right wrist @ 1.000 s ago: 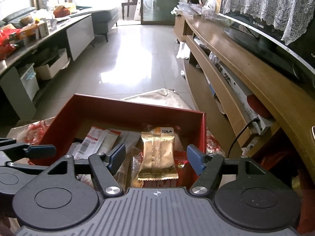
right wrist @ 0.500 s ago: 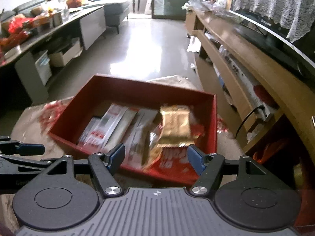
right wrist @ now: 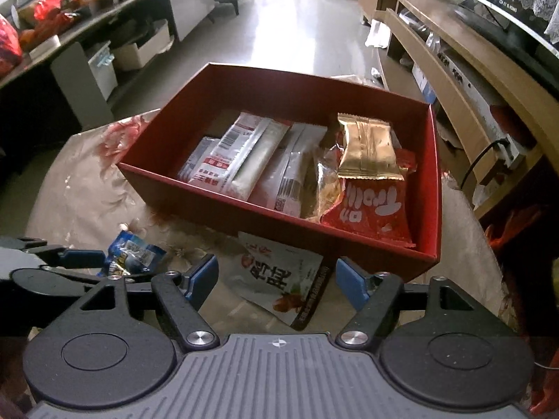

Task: Organize snacks
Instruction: 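Grasp the blue-and-white packet with the left tool while the right tool reaches for the white pouch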

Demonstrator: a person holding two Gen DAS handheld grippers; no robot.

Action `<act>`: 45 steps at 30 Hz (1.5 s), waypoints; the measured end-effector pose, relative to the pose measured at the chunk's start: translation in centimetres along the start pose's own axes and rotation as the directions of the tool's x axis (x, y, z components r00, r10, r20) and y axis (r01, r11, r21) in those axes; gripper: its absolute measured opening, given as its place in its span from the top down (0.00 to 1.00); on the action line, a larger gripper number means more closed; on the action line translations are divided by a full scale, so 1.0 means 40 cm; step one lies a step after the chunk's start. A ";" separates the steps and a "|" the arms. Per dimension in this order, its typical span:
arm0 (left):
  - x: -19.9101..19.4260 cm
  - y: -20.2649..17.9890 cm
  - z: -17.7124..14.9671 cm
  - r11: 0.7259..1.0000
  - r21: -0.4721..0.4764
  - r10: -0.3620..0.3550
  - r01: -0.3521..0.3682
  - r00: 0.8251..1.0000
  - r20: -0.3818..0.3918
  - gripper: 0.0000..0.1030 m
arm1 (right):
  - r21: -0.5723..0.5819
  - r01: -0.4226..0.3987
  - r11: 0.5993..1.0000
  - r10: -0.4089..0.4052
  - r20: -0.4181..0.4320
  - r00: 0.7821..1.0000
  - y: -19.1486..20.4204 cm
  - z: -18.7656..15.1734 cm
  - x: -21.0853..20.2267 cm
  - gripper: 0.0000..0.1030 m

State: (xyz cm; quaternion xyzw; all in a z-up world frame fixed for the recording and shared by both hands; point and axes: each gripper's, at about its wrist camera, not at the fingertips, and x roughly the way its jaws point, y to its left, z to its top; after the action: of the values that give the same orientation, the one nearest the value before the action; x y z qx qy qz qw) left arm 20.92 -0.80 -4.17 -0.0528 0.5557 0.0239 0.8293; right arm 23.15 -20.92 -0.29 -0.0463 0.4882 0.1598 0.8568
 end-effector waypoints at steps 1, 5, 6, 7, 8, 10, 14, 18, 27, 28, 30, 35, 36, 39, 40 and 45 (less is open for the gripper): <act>0.001 0.002 0.002 1.000 -0.002 -0.003 0.003 1.000 0.000 0.24 | 0.007 -0.004 1.000 0.004 -0.004 1.000 -0.004 0.001 0.001 0.22; 0.016 0.017 0.000 1.000 -0.031 0.000 -0.001 1.000 -0.029 0.22 | 0.011 -0.004 1.000 0.004 -0.016 1.000 -0.007 0.001 0.014 0.19; 0.019 0.018 -0.001 0.999 -0.036 -0.010 0.009 0.999 -0.034 0.21 | 0.014 -0.005 1.000 0.005 -0.026 1.000 -0.008 0.001 0.021 0.19; 0.019 0.015 -0.002 1.000 -0.028 -0.007 0.006 1.000 -0.029 0.22 | 0.020 -0.012 1.000 0.012 -0.037 0.999 -0.011 0.000 0.029 0.19; 0.019 0.010 -0.005 1.000 -0.018 0.002 -0.002 1.000 -0.027 0.22 | 0.031 -0.022 0.999 0.023 -0.050 0.998 -0.014 -0.001 0.039 0.19; 0.017 -0.004 -0.014 0.999 0.019 0.033 -0.033 0.999 -0.015 0.28 | 0.059 -0.035 0.998 0.039 -0.077 0.996 -0.022 -0.002 0.061 0.19; 0.009 -0.006 -0.024 0.999 0.032 0.018 -0.018 1.000 -0.005 0.29 | 0.081 -0.017 0.997 0.026 -0.110 0.994 -0.026 -0.007 0.096 0.19; -0.001 -0.002 -0.031 0.999 0.032 -0.007 0.008 1.000 -0.008 0.29 | 0.110 -0.017 0.994 0.030 -0.112 0.993 -0.027 -0.004 0.120 0.18; -0.013 0.000 -0.049 0.998 0.053 -0.039 0.040 0.999 -0.020 0.29 | 0.140 -0.024 0.990 0.042 -0.132 0.990 0.005 0.019 0.183 0.05; -0.014 0.001 -0.049 0.998 0.052 -0.043 0.044 0.999 -0.021 0.29 | 0.111 -0.002 0.994 0.017 -0.139 0.990 0.017 0.018 0.185 0.08; -0.015 0.003 -0.051 0.998 0.052 -0.047 0.048 0.999 -0.025 0.29 | 0.047 0.041 0.998 -0.034 -0.146 0.989 0.036 0.010 0.182 0.15; -0.009 0.004 -0.058 0.996 0.074 -0.052 0.055 0.998 -0.033 0.29 | 0.045 0.016 0.999 -0.009 -0.158 0.987 0.019 -0.029 0.140 0.25; -0.011 0.000 -0.063 0.995 0.086 -0.050 0.052 0.998 -0.034 0.29 | 0.052 0.010 0.999 -0.002 -0.156 0.988 0.013 -0.037 0.125 0.27; -0.015 -0.011 -0.078 0.993 0.109 -0.048 0.052 0.998 -0.039 0.29 | 0.077 -0.006 0.997 0.018 -0.152 0.988 -0.005 -0.066 0.087 0.37; -0.016 -0.012 -0.081 0.992 0.111 -0.053 0.057 0.998 -0.042 0.29 | 0.084 -0.013 0.996 0.026 -0.165 0.986 -0.010 -0.082 0.079 0.37; -0.026 0.003 -0.093 0.990 0.118 -0.068 0.073 0.997 -0.044 0.29 | 0.012 -0.089 0.996 0.088 -0.288 0.954 0.009 -0.151 0.063 0.34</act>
State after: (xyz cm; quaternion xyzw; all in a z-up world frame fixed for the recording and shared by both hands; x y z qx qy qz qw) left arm 17.11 -1.10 -4.62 -0.0229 0.5702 -0.0400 0.8202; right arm 19.25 -21.41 -5.55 -0.0475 0.6091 0.1898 0.7686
